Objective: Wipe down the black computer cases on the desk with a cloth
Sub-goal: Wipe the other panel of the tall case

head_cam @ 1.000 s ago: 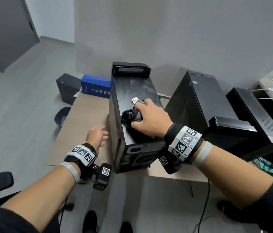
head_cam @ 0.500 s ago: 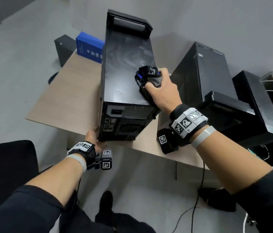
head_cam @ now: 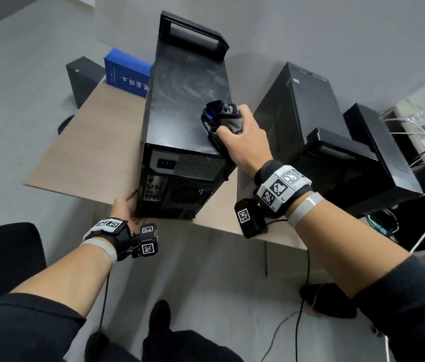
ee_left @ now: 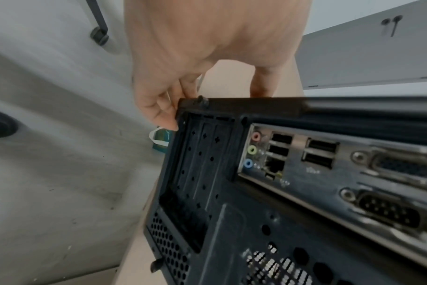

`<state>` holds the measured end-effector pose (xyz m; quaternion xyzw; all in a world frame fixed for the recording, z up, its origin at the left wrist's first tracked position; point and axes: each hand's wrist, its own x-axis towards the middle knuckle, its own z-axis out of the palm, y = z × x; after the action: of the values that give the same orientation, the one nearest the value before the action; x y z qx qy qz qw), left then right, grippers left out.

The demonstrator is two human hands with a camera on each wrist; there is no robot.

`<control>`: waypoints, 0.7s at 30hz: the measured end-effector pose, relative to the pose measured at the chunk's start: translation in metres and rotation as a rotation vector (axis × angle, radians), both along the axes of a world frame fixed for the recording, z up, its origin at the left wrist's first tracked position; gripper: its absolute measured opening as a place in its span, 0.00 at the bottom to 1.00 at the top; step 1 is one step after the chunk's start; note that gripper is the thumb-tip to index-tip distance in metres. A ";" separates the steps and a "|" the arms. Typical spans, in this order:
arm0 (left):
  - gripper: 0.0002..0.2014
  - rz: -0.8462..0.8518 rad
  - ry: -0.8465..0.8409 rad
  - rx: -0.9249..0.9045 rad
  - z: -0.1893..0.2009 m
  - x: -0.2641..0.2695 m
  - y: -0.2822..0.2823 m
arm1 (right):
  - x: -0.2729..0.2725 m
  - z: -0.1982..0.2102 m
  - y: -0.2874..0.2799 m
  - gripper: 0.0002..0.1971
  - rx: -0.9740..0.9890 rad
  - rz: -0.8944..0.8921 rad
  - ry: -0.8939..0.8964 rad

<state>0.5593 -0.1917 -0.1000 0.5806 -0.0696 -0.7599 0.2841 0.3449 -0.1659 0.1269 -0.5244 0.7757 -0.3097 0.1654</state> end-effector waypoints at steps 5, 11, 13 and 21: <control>0.18 0.049 0.022 -0.067 0.010 0.051 -0.008 | 0.010 -0.009 0.023 0.12 -0.047 -0.016 -0.161; 0.13 0.082 0.001 -0.208 0.047 0.111 -0.019 | 0.015 -0.057 0.024 0.19 -0.020 -0.195 -0.534; 0.18 0.079 -0.041 -0.219 0.053 0.125 -0.024 | 0.021 -0.070 0.023 0.13 0.016 -0.243 -0.687; 0.22 -0.006 -0.434 -0.296 0.049 0.158 -0.047 | 0.021 -0.142 0.014 0.15 0.217 -0.422 -1.055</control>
<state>0.7168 -0.2382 -0.0507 0.6819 -0.2409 -0.5999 0.3423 0.3660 -0.1521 -0.0152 -0.1132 0.7035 -0.4740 0.5173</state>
